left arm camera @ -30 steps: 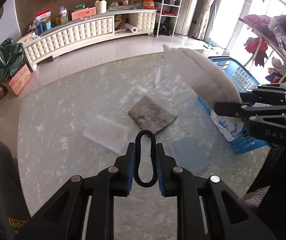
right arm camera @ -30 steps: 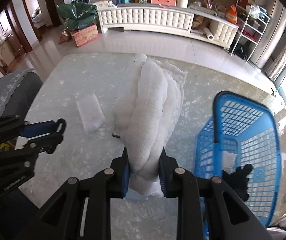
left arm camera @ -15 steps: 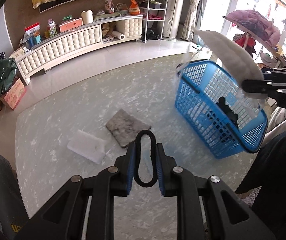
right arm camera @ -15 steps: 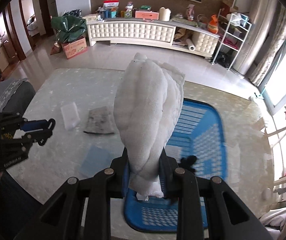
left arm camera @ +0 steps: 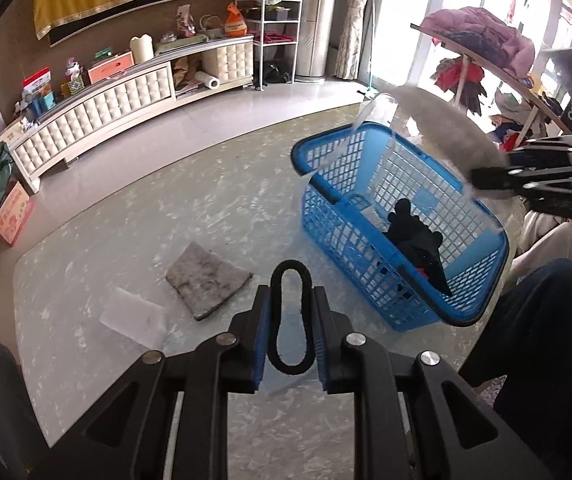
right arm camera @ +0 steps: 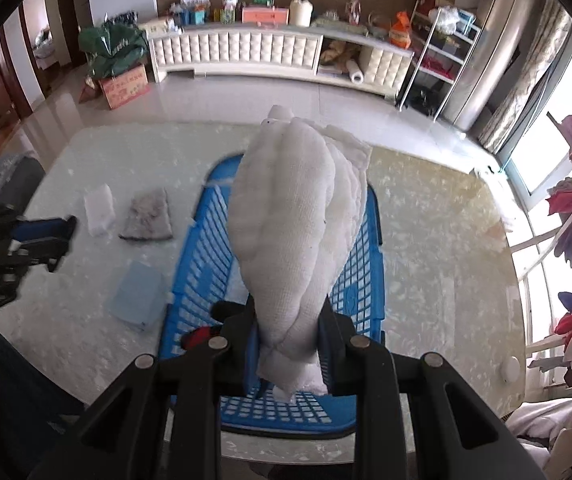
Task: Organize soft objects
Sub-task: 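Carry the white quilted cloth over the blue basket and lower it in with the right tool, then open the right tool on the quilted cloth while the left tool carries the rubber ring over, then open the left tool to drop the black rubber ring into the basket, then move the right tool down onto the light blue cloth on the table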
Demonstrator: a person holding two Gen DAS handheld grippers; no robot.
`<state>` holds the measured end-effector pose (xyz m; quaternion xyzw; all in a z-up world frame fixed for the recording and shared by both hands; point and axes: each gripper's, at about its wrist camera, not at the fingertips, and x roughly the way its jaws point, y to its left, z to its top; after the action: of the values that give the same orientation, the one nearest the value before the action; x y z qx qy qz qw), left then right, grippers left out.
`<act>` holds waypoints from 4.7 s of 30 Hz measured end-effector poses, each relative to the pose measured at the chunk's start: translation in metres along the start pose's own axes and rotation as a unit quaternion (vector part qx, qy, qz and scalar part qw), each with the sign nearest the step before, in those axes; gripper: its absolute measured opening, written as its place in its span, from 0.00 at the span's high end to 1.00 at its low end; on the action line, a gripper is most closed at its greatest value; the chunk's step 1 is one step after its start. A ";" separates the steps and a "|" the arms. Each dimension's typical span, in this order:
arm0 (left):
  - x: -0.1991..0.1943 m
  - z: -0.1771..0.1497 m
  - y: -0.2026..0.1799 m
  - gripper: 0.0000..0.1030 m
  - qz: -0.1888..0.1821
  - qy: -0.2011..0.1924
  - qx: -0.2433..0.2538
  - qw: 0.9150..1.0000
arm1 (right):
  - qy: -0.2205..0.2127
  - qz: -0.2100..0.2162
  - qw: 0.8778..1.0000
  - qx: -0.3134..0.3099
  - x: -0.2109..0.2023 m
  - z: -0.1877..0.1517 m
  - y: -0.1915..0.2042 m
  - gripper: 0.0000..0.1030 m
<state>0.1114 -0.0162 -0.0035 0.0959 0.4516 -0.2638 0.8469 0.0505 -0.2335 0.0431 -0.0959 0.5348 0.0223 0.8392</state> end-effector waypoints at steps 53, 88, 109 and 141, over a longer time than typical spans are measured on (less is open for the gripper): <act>0.015 0.025 -0.043 0.83 0.010 0.026 0.015 0.999 | -0.065 0.019 0.997 0.036 0.035 -0.033 -0.004 0.00; 0.138 0.072 -0.123 0.76 0.028 0.127 0.096 0.987 | -0.076 0.060 0.991 0.095 0.029 -0.049 -0.065 0.00; 0.084 0.066 -0.111 0.14 0.039 0.064 0.085 0.994 | -0.082 0.056 0.993 0.068 0.023 -0.046 -0.046 0.00; -0.028 -0.063 0.062 0.00 0.080 -0.032 -0.026 0.996 | -0.050 0.104 0.993 -0.032 0.040 0.029 0.139 0.00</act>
<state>0.0869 0.0717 -0.0214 0.1008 0.4222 -0.1864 0.8814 0.0741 -0.0941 -0.0007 -0.0653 0.4985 0.1310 0.8545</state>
